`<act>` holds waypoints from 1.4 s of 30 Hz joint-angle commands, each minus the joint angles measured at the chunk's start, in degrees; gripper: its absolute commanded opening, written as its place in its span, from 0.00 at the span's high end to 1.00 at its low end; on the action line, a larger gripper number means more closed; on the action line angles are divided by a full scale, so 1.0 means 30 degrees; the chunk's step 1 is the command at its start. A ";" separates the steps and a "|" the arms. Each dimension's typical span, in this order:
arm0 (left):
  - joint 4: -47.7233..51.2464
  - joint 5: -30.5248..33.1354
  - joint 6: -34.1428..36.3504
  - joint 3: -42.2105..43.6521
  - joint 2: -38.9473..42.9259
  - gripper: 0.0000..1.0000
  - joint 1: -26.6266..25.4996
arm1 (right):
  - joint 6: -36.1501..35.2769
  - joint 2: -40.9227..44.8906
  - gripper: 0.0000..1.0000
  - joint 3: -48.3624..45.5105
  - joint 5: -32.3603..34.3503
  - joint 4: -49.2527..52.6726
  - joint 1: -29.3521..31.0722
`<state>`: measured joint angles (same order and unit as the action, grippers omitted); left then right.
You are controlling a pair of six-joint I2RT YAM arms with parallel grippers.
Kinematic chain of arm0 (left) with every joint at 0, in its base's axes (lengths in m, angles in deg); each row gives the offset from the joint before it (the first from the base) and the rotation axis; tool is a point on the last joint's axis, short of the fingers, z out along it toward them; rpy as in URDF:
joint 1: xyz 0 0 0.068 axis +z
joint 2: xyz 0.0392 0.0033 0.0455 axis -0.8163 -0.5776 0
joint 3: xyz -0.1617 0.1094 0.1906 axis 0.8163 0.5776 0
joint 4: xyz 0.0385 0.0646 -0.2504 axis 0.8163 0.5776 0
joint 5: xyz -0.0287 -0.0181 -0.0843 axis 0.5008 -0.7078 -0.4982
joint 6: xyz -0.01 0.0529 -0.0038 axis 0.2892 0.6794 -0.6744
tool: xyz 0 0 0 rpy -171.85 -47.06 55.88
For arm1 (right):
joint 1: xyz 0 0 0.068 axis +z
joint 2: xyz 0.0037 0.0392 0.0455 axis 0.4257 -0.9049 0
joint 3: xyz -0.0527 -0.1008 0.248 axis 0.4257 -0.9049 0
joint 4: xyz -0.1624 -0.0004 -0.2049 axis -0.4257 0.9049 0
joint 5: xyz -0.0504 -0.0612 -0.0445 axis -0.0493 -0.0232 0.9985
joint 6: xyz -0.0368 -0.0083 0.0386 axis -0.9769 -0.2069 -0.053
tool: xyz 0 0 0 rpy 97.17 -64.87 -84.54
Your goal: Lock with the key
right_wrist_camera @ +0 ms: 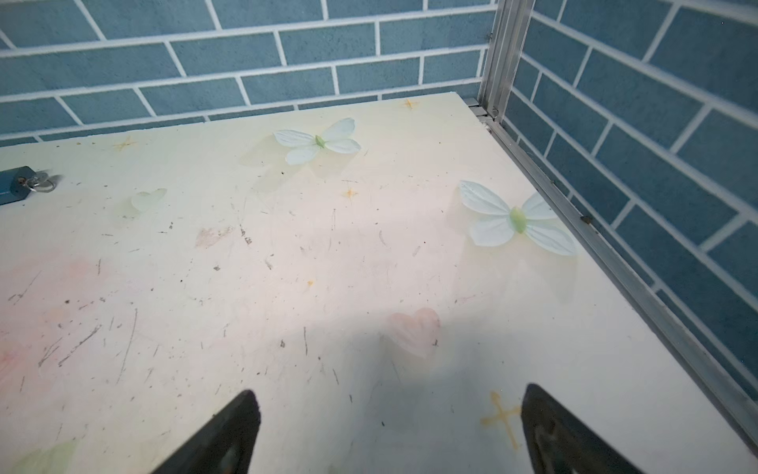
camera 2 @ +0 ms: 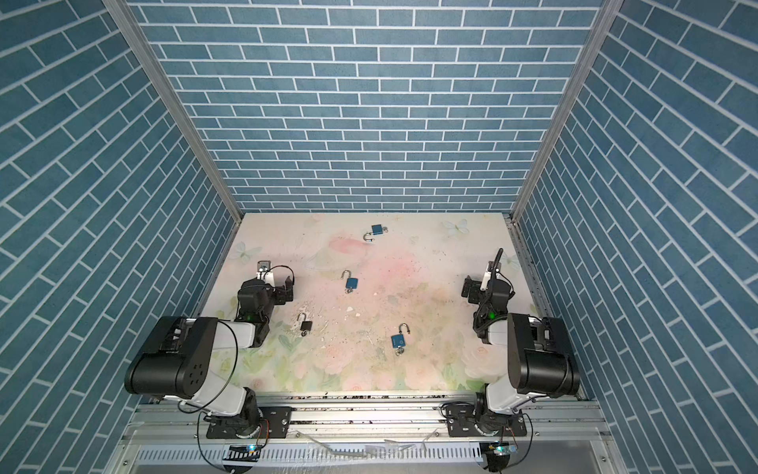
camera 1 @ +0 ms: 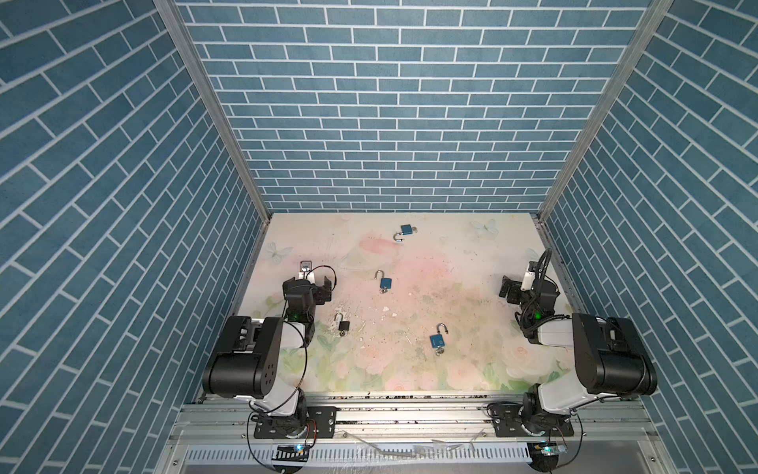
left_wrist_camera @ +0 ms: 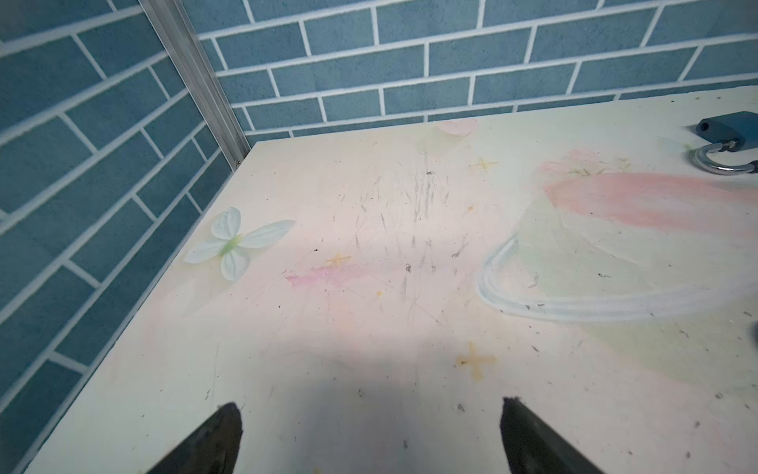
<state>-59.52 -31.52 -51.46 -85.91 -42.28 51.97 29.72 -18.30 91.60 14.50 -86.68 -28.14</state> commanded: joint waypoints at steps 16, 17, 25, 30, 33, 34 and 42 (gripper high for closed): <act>0.0231 -0.0137 -0.0061 -0.0239 0.0303 0.00 0.0064 | -0.0683 -0.0037 0.01 0.0086 0.0069 -0.0310 0.0013; 0.0230 -0.0155 -0.0060 -0.0246 0.0303 0.00 0.0065 | -0.0682 -0.0049 0.01 0.0087 0.0067 -0.0325 0.0013; 0.0259 -0.0159 -0.0063 -0.0242 0.0287 0.01 0.0046 | -0.0681 -0.0066 0.01 0.0103 0.0046 -0.0265 0.0013; 0.0321 -0.0386 0.0070 -0.0268 0.0302 0.00 0.0061 | -0.0704 -0.0042 0.01 0.0043 0.0065 -0.0397 0.0013; 0.1050 -0.0336 0.0261 -0.0481 0.0736 0.00 -0.0072 | -0.0721 0.0241 0.01 -0.0001 -0.0142 -0.0267 0.0013; 0.1416 -0.0107 0.0337 -0.0587 0.1119 0.00 -0.0165 | -0.0770 0.0613 0.01 0.0013 -0.0148 0.0071 0.0039; 0.8369 0.1250 -0.0229 -0.3140 0.4026 0.00 -0.0410 | -0.0289 0.3231 0.01 0.1574 0.0123 0.5438 0.0042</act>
<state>-44.48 -30.10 -51.33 -92.45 -32.27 51.25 29.76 -11.00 93.50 14.52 -77.41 -28.14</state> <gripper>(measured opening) 0.995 0.990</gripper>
